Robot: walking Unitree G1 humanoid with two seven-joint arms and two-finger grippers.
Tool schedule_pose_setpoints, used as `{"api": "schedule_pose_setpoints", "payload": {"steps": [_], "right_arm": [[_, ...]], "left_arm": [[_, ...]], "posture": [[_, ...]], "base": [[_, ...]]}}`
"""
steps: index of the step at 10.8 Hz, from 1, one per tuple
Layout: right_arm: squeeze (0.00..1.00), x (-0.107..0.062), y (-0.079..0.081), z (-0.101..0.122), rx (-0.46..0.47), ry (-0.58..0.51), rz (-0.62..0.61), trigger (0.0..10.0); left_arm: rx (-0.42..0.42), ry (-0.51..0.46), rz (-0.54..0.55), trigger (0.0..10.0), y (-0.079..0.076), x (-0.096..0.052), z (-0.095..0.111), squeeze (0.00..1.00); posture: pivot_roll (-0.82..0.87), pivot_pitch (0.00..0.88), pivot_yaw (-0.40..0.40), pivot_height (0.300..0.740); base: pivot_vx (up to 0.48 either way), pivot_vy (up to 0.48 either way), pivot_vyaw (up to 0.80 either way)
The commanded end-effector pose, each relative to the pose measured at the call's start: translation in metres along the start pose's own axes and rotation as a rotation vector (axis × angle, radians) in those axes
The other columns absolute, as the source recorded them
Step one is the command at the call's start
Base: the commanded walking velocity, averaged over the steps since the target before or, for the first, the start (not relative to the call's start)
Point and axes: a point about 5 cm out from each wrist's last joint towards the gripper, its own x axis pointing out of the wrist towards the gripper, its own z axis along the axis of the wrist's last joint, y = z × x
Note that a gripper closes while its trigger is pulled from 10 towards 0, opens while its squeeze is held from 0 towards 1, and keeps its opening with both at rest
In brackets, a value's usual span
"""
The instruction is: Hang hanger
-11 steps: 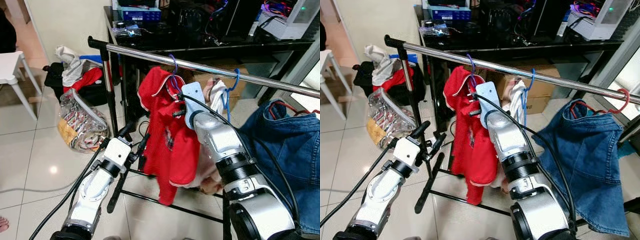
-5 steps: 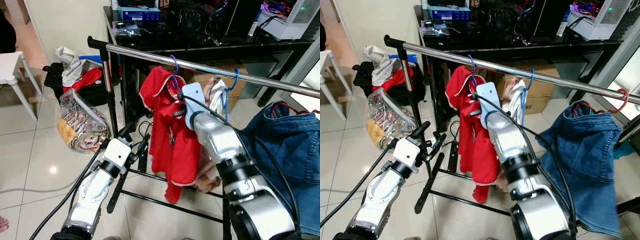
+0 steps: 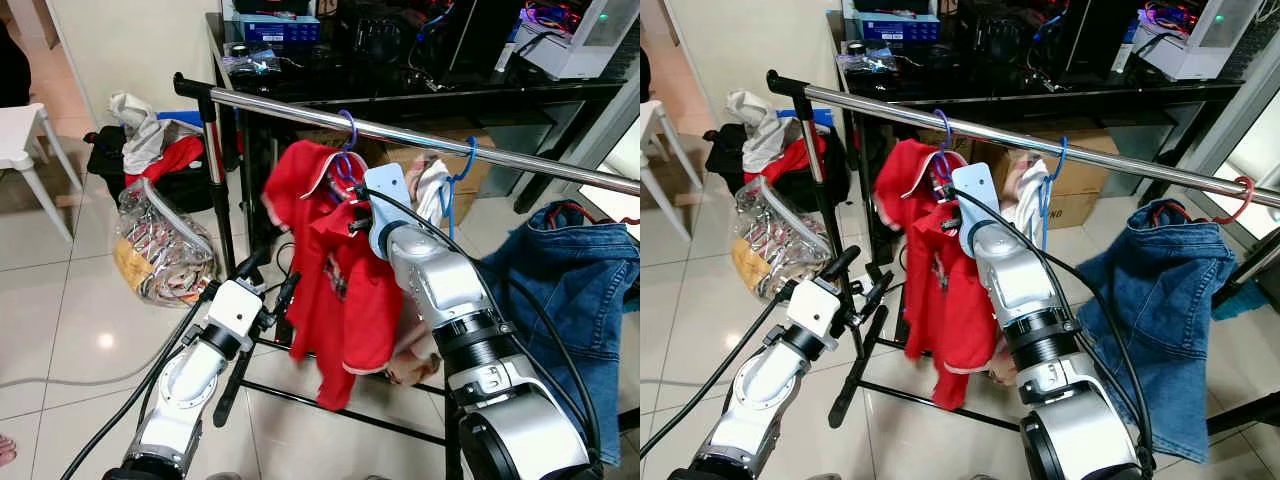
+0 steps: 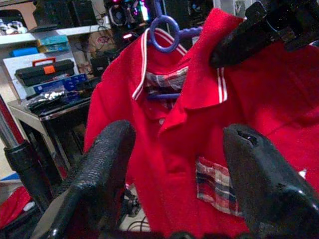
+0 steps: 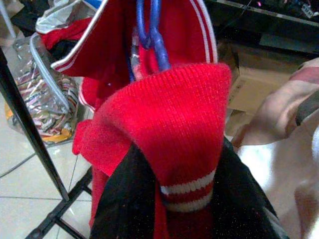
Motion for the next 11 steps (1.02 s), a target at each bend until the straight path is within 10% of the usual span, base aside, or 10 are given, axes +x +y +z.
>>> {"api": "schedule_pose_setpoints", "payload": {"steps": [1, 2, 9, 11], "right_arm": [[1.00, -0.003, -0.005, 0.001, 0.005, -0.007, -0.005, 10.0], [0.05, -0.006, -0.005, -0.003, 0.002, 0.001, 0.011, 10.0], [0.00, -0.047, -0.008, -0.039, -0.023, 0.056, 0.160, 10.0], [0.00, -0.062, -0.019, -0.030, -0.002, -0.072, 0.160, 10.0]], "left_arm": [[0.012, -0.027, -0.020, 10.0, -0.003, 0.004, 0.005, 0.00], [0.011, -0.026, -0.019, 10.0, -0.003, 0.004, 0.005, 0.00], [0.008, -0.020, -0.021, 10.0, -0.003, 0.002, 0.003, 0.00], [0.001, -0.018, -0.022, 10.0, -0.004, 0.002, 0.002, 0.00]], "posture": [[0.09, 0.000, -0.091, 0.740], [0.09, 0.000, -0.092, 0.740], [0.07, 0.000, -0.086, 0.740], [0.06, 0.000, -0.082, 0.740]], "base": [[0.000, 0.000, 0.00], [0.000, 0.000, 0.00], [0.000, 0.000, 0.00], [0.000, 0.000, 0.00]]}}
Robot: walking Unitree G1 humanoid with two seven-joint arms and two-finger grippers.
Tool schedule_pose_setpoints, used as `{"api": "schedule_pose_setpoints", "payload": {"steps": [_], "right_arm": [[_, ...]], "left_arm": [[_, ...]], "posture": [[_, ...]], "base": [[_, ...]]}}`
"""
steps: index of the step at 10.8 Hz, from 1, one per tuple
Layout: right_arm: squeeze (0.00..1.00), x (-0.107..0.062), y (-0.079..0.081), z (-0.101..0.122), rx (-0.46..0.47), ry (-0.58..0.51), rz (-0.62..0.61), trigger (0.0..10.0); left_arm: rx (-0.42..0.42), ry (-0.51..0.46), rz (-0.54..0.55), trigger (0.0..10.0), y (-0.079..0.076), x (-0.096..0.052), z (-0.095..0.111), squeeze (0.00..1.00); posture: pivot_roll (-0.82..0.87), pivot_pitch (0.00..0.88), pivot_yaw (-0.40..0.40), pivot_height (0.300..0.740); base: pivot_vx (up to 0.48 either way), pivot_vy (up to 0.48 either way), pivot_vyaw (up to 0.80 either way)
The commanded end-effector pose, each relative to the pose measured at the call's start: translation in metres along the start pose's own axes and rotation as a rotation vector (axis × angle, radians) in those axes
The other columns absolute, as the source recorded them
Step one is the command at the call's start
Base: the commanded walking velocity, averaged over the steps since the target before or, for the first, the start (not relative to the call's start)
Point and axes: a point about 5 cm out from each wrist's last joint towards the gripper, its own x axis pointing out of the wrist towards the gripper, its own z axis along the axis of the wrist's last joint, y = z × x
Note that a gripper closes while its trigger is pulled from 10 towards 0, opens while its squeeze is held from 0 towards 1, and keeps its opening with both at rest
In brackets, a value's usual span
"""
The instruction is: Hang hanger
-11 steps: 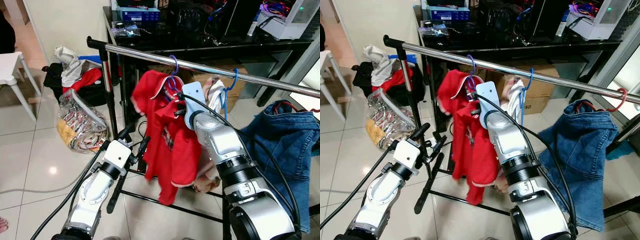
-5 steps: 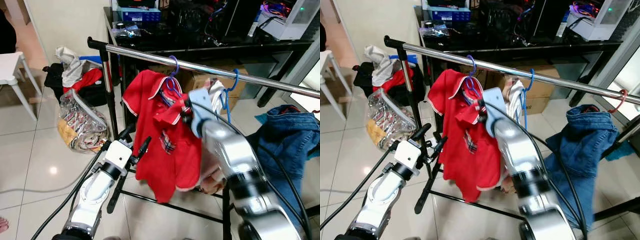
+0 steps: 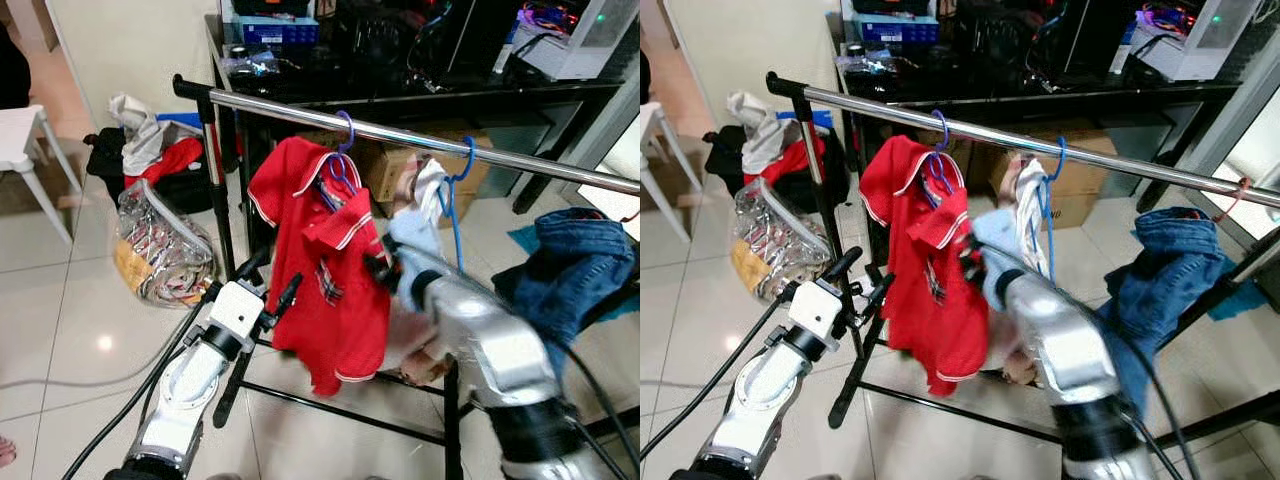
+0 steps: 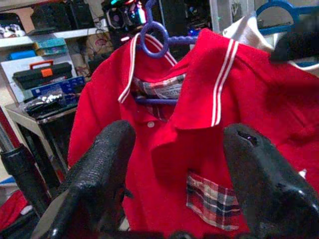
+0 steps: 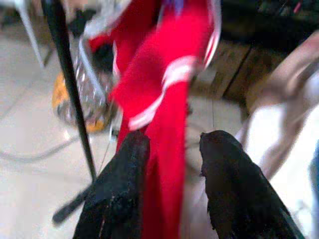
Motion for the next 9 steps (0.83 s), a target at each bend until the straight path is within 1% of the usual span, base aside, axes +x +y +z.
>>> {"api": "schedule_pose_setpoints", "payload": {"steps": [1, 2, 3, 4, 5, 6, 7, 8, 9], "right_arm": [[0.00, -0.005, -0.005, 0.005, 0.029, -0.045, -0.005, 10.0], [0.00, -0.013, -0.012, 0.016, 0.057, -0.134, -0.029, 10.0], [0.00, -0.018, -0.025, 0.024, 0.047, -0.206, -0.131, 10.0], [0.00, -0.022, -0.035, 0.027, 0.061, -0.242, -0.212, 10.0], [0.56, -0.025, -0.043, 0.029, 0.062, -0.262, -0.284, 10.0], [1.00, -0.028, -0.047, 0.030, 0.052, -0.276, -0.329, 10.0], [1.00, -0.027, -0.048, 0.029, 0.038, -0.269, -0.334, 10.0], [0.44, -0.027, -0.046, 0.023, -0.003, -0.246, -0.320, 10.0], [0.00, -0.028, -0.041, 0.017, -0.019, -0.251, -0.285, 10.0]], "left_arm": [[0.000, -0.013, -0.016, 10.0, -0.002, 0.002, 0.002, 0.00], [-0.004, -0.016, -0.019, 10.0, -0.004, 0.003, 0.003, 0.00], [-0.007, -0.018, -0.024, 10.0, -0.005, 0.004, 0.003, 0.00], [-0.008, -0.019, -0.027, 10.0, -0.006, 0.004, 0.003, 0.00], [-0.009, -0.020, -0.029, 10.0, -0.006, 0.004, 0.003, 0.00], [-0.009, -0.019, -0.033, 10.0, -0.006, 0.004, 0.003, 0.00], [-0.010, -0.019, -0.035, 10.0, -0.007, 0.004, 0.003, 0.00], [-0.012, -0.020, -0.035, 10.0, -0.007, 0.005, 0.004, 0.00], [-0.026, -0.020, -0.028, 10.0, -0.007, 0.007, 0.004, 0.00]], "posture": [[0.06, 0.000, -0.078, 0.740], [0.06, 0.000, -0.077, 0.740], [0.06, 0.000, -0.075, 0.740], [0.05, 0.000, -0.071, 0.740], [0.05, 0.000, -0.067, 0.740], [0.05, 0.000, -0.067, 0.740], [0.05, 0.000, -0.067, 0.740], [0.04, 0.000, -0.062, 0.740], [0.04, 0.000, -0.061, 0.740]], "base": [[0.000, 0.000, 0.00], [0.000, 0.000, 0.00], [0.000, 0.000, 0.00], [0.000, 0.000, 0.00], [0.000, 0.000, 0.00], [0.000, 0.000, 0.00], [0.000, 0.000, 0.00], [0.000, 0.000, 0.00], [0.000, 0.000, 0.00]]}}
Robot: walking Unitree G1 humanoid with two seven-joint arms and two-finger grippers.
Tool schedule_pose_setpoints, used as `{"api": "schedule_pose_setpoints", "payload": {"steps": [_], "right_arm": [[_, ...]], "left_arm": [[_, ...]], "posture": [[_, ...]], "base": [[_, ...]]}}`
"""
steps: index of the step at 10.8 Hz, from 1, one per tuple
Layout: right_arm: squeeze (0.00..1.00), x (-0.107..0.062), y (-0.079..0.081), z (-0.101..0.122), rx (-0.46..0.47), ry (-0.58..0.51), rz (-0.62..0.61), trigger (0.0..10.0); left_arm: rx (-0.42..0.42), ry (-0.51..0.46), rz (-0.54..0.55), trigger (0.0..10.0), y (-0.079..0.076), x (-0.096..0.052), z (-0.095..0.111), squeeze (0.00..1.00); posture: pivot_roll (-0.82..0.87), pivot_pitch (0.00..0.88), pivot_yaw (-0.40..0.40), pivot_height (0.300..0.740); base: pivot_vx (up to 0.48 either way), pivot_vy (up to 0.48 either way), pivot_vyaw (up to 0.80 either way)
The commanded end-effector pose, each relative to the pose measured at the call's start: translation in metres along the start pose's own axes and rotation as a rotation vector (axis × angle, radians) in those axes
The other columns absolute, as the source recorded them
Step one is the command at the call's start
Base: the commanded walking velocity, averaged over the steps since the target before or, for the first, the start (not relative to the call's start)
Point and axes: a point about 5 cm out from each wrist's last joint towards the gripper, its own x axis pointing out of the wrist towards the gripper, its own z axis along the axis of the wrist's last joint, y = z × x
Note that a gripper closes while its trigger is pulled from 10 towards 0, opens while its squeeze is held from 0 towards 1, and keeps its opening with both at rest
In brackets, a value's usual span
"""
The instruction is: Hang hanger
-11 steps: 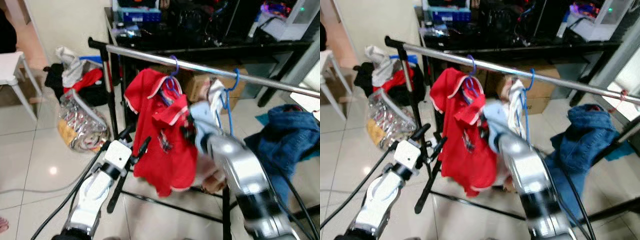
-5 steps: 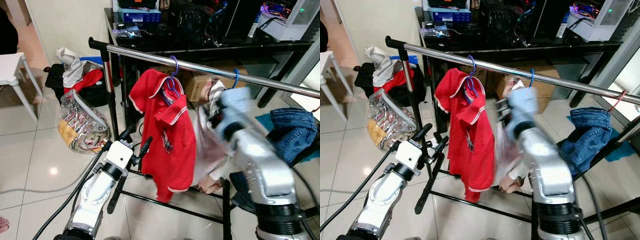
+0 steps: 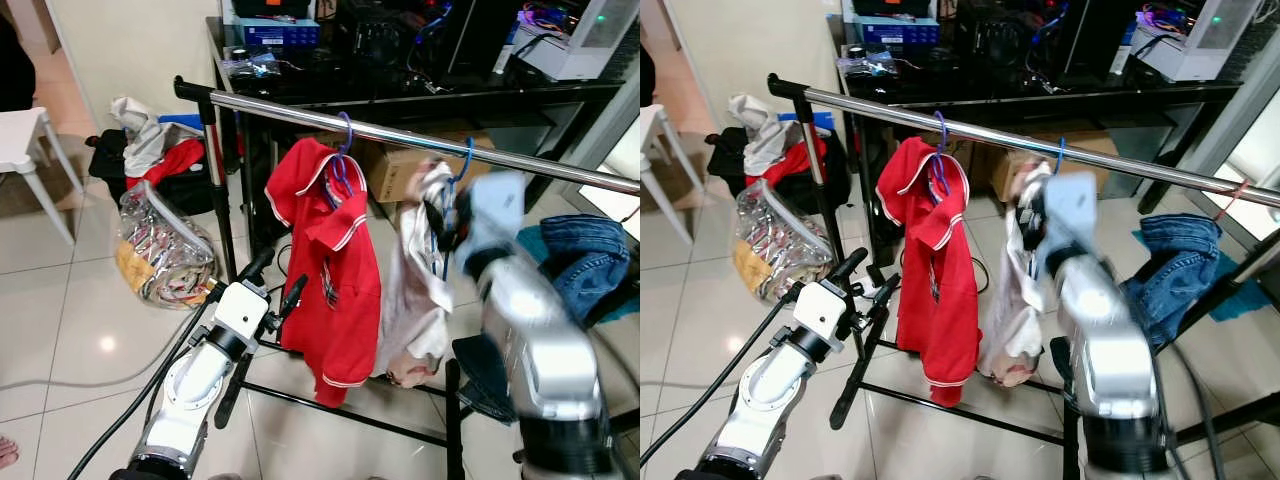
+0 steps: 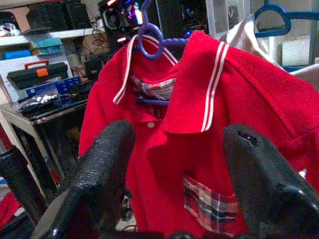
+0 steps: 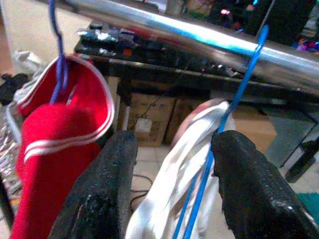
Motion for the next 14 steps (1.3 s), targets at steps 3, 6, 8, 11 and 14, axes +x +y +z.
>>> {"api": "schedule_pose_setpoints", "payload": {"steps": [3, 6, 8, 11, 14], "right_arm": [[0.00, -0.027, 0.008, -0.008, 0.034, -0.151, 0.098, 10.0], [0.00, -0.058, -0.005, -0.039, 0.091, -0.146, 0.053, 10.0], [0.00, -0.071, -0.011, -0.061, 0.113, -0.075, 0.008, 10.0], [0.00, -0.076, -0.010, -0.100, 0.040, 0.070, 0.076, 10.0], [0.00, -0.082, -0.009, -0.145, -0.072, 0.239, 0.187, 10.0]], "left_arm": [[-0.102, 0.007, 0.027, 10.0, -0.003, 0.006, 0.001, 0.00], [-0.128, 0.018, 0.043, 10.0, -0.006, 0.003, -0.003, 0.00], [-0.176, 0.056, 0.082, 10.0, -0.004, -0.001, -0.012, 0.00], [-0.222, 0.179, 0.093, 10.0, -0.009, -0.015, -0.038, 0.00], [-0.291, 0.331, 0.093, 10.0, -0.019, -0.032, -0.066, 0.00]], "posture": [[0.04, 0.000, -0.064, 0.740], [0.04, 0.000, -0.067, 0.740], [0.04, 0.000, -0.067, 0.740], [0.02, 0.000, -0.061, 0.740], [0.03, 0.000, -0.067, 0.740]], "base": [[0.000, 0.000, 0.00], [0.000, 0.000, 0.00], [0.000, 0.000, 0.00], [0.000, 0.000, 0.00], [0.000, 0.000, 0.00]]}}
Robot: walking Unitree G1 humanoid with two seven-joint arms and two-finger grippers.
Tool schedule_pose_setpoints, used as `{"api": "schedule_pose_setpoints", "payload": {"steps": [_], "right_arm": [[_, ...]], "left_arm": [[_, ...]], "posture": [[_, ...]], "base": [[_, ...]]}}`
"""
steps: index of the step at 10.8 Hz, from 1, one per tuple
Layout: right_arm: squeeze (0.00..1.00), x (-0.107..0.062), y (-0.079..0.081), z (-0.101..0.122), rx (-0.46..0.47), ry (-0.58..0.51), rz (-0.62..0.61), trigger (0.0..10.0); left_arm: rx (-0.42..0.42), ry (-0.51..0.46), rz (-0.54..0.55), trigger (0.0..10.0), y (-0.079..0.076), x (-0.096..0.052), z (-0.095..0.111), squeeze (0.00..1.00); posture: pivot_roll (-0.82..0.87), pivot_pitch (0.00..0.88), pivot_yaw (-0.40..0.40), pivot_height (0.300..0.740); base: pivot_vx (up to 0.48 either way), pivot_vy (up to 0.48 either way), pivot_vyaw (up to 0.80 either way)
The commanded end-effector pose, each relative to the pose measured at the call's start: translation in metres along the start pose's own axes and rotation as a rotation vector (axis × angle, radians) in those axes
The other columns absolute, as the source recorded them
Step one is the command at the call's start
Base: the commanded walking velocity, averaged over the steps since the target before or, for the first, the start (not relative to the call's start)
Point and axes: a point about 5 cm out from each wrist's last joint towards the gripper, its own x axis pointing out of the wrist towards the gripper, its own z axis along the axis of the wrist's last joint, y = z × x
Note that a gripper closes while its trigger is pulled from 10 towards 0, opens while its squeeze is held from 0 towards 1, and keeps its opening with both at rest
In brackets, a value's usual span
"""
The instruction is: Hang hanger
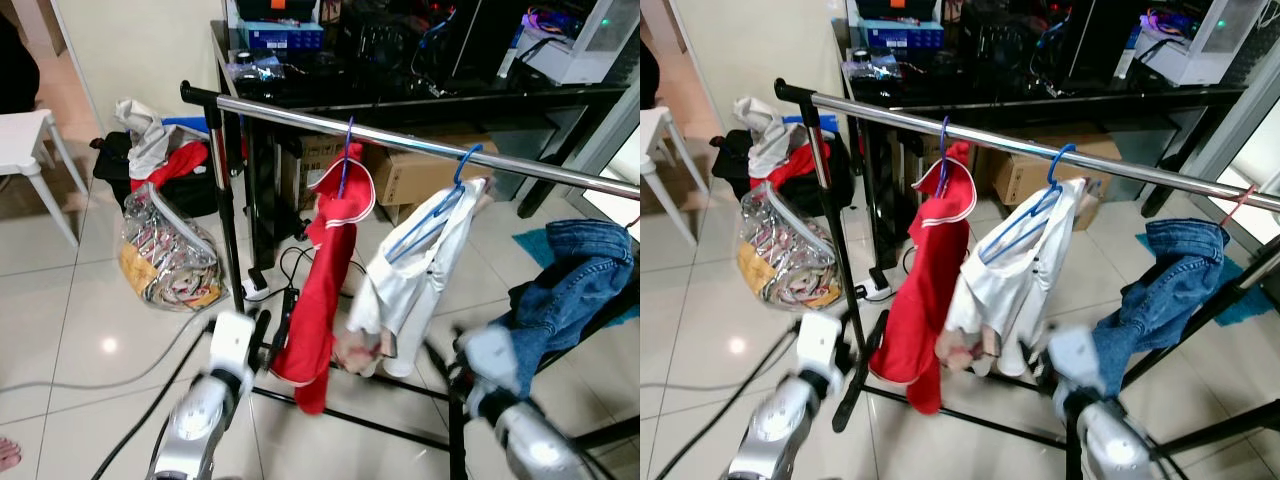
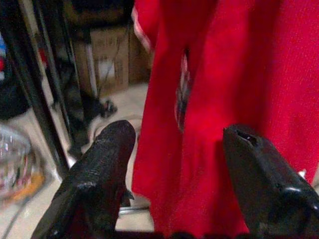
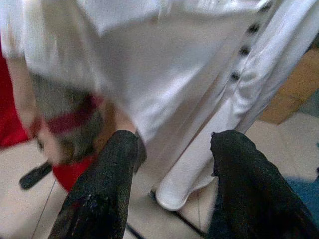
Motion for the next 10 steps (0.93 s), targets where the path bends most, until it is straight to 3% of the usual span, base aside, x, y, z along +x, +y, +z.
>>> {"api": "schedule_pose_setpoints", "payload": {"steps": [1, 4, 6, 7, 8, 10], "right_arm": [[0.00, 0.001, -0.001, -0.007, -0.023, 0.022, 0.020, 10.0], [0.00, 0.004, -0.003, -0.052, 0.007, 0.208, -0.013, 10.0], [0.00, 0.005, -0.006, -0.059, -0.020, 0.218, -0.049, 10.0], [0.00, 0.005, -0.007, -0.067, -0.083, 0.253, -0.054, 10.0], [0.00, -0.001, -0.007, -0.081, -0.141, 0.331, -0.046, 10.0], [0.00, -0.016, -0.017, -0.098, -0.149, 0.380, -0.178, 10.0]], "left_arm": [[-0.021, 0.042, 0.008, 10.0, 0.000, 0.000, -0.007, 0.00], [-0.057, 0.221, 0.042, 10.0, 0.005, -0.014, -0.040, 0.00], [-0.065, 0.289, 0.056, 10.0, 0.006, -0.018, -0.050, 0.00], [-0.067, 0.334, 0.063, 10.0, 0.005, -0.021, -0.056, 0.00], [-0.060, 0.379, 0.068, 10.0, 0.004, -0.025, -0.062, 0.00], [-0.062, 0.440, 0.082, 10.0, 0.001, -0.029, -0.070, 0.00]], "posture": [[0.03, 0.000, -0.065, 0.740], [0.03, 0.000, -0.065, 0.740], [0.02, 0.000, -0.060, 0.740], [0.02, 0.000, -0.058, 0.740], [0.02, 0.000, -0.060, 0.740], [0.02, 0.000, -0.059, 0.740]], "base": [[0.000, 0.000, 0.00], [0.000, 0.000, 0.00], [0.000, 0.000, 0.00], [0.000, 0.000, 0.00], [0.000, 0.000, 0.00], [0.000, 0.000, 0.00]]}}
